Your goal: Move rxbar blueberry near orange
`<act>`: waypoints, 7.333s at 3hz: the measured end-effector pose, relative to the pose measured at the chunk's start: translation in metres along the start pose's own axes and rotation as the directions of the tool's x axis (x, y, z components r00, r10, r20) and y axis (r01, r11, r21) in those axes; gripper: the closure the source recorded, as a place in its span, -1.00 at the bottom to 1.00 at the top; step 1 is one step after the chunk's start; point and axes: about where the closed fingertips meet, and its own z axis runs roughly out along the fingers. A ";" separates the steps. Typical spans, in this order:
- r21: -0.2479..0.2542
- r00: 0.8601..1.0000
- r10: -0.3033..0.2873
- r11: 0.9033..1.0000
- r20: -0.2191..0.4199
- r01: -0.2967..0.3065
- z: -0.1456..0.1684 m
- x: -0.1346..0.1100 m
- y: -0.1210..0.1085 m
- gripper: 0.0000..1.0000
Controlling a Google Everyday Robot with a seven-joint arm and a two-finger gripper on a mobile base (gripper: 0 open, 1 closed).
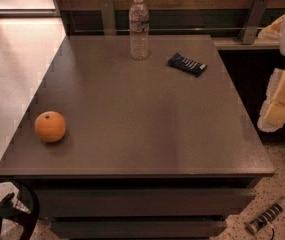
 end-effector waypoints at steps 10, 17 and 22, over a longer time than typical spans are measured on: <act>-0.021 0.693 0.292 0.928 0.659 -0.371 0.124 -0.005 -0.201 -1.00; -0.197 0.558 0.405 0.897 0.724 -0.396 0.273 -0.053 -0.221 -0.82; -0.200 0.558 0.406 0.897 0.724 -0.394 0.264 -0.057 -0.224 1.00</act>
Offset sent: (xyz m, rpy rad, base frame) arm 0.0012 -0.0107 -0.0061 0.0646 -0.0339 -0.0778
